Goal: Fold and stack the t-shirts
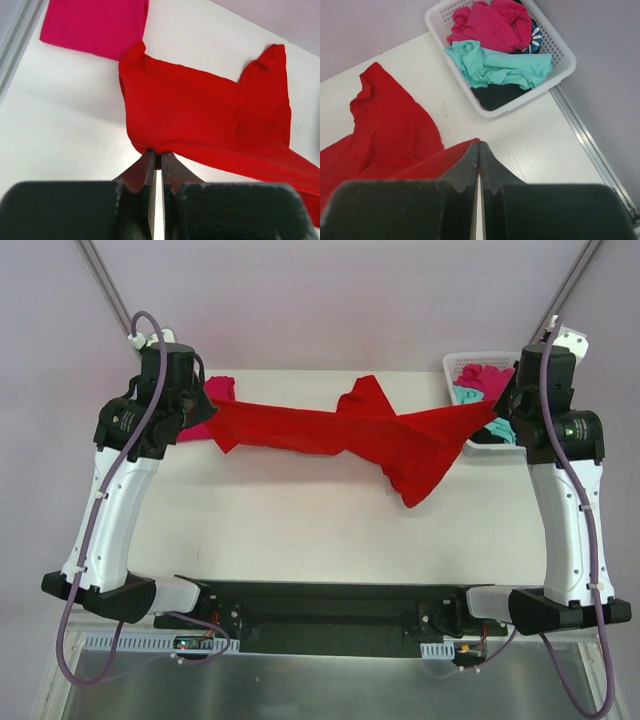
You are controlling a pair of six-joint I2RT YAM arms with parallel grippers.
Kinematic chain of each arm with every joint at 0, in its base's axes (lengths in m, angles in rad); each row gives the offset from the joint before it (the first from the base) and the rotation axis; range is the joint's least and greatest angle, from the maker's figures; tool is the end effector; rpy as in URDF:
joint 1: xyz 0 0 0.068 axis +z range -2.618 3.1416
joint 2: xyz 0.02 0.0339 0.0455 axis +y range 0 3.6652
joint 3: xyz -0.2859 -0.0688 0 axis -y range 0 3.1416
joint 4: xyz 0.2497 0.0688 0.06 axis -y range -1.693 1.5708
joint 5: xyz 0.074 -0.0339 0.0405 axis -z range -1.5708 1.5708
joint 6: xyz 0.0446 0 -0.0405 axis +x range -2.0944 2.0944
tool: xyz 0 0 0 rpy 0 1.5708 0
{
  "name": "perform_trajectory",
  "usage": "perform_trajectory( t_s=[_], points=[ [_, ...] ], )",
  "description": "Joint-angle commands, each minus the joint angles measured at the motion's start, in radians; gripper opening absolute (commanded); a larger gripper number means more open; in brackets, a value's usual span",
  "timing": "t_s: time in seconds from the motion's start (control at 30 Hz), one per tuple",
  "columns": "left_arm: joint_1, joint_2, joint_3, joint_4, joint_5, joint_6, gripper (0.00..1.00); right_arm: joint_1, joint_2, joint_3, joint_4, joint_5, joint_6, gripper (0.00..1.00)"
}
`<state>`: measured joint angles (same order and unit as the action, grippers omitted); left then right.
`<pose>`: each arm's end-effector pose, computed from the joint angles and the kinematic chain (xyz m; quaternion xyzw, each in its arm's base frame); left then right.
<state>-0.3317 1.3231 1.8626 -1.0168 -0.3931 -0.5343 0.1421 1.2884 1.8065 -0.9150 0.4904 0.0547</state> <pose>0.2284 -0.0606 0.5175 -0.1857 0.8232 -0.0625 0.5328 0.2327 0.0121 0.5200 0.0990 0.8128 -0.1484 0.5545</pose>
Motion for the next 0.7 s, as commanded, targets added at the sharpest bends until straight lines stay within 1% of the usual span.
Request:
perform_trajectory(
  t_s=[0.0, 0.1, 0.13, 0.2, 0.23, 0.27, 0.3, 0.33, 0.4, 0.43, 0.47, 0.53, 0.57, 0.6, 0.63, 0.67],
  points=[
    [0.010, -0.010, 0.037, -0.022, 0.072, 0.027, 0.00, -0.001, -0.003, 0.068, -0.057, -0.071, -0.003, 0.01],
    [0.010, -0.033, 0.040, -0.003, 0.091, 0.042, 0.00, 0.031, -0.024, 0.070, -0.055, -0.133, -0.030, 0.01],
    [0.010, -0.036, 0.062, 0.004, 0.092, 0.054, 0.00, 0.046, -0.020, 0.105, -0.058, -0.144, -0.077, 0.01],
    [0.010, -0.021, 0.121, 0.007, 0.086, 0.097, 0.00, 0.089, 0.038, 0.199, -0.109, -0.144, -0.111, 0.01],
    [0.010, 0.005, 0.198, 0.007, 0.086, 0.114, 0.00, 0.099, 0.066, 0.318, -0.139, -0.157, -0.139, 0.01],
    [0.010, 0.017, 0.237, 0.006, 0.086, 0.140, 0.00, 0.108, 0.086, 0.367, -0.175, -0.162, -0.148, 0.01],
    [0.010, 0.030, 0.275, 0.006, 0.080, 0.148, 0.00, 0.120, 0.115, 0.401, -0.180, -0.179, -0.154, 0.01],
    [0.010, 0.053, 0.346, 0.007, 0.080, 0.155, 0.00, 0.120, 0.118, 0.428, -0.176, -0.193, -0.159, 0.01],
    [0.010, 0.085, 0.424, 0.006, 0.063, 0.198, 0.00, 0.116, 0.120, 0.459, -0.128, -0.162, -0.191, 0.01],
    [0.010, 0.114, 0.498, 0.001, 0.028, 0.213, 0.00, 0.105, 0.132, 0.482, -0.128, -0.155, -0.209, 0.01],
    [0.010, 0.123, 0.529, 0.001, 0.013, 0.249, 0.00, 0.090, 0.137, 0.510, -0.130, -0.123, -0.239, 0.01],
    [0.010, 0.139, 0.581, 0.004, -0.012, 0.278, 0.00, 0.077, 0.115, 0.479, -0.102, -0.118, -0.259, 0.01],
    [0.010, 0.133, 0.577, 0.033, -0.013, 0.305, 0.00, 0.079, 0.106, 0.461, -0.075, -0.128, -0.265, 0.01],
    [0.010, 0.127, 0.566, 0.049, -0.015, 0.315, 0.00, 0.083, 0.083, 0.388, -0.041, -0.131, -0.285, 0.01],
    [0.010, 0.101, 0.537, 0.066, -0.018, 0.321, 0.00, 0.089, 0.021, 0.322, 0.067, -0.121, -0.297, 0.01],
    [0.010, 0.081, 0.512, 0.126, -0.015, 0.339, 0.00, 0.099, -0.021, 0.265, 0.123, -0.110, -0.309, 0.01]
  ],
)
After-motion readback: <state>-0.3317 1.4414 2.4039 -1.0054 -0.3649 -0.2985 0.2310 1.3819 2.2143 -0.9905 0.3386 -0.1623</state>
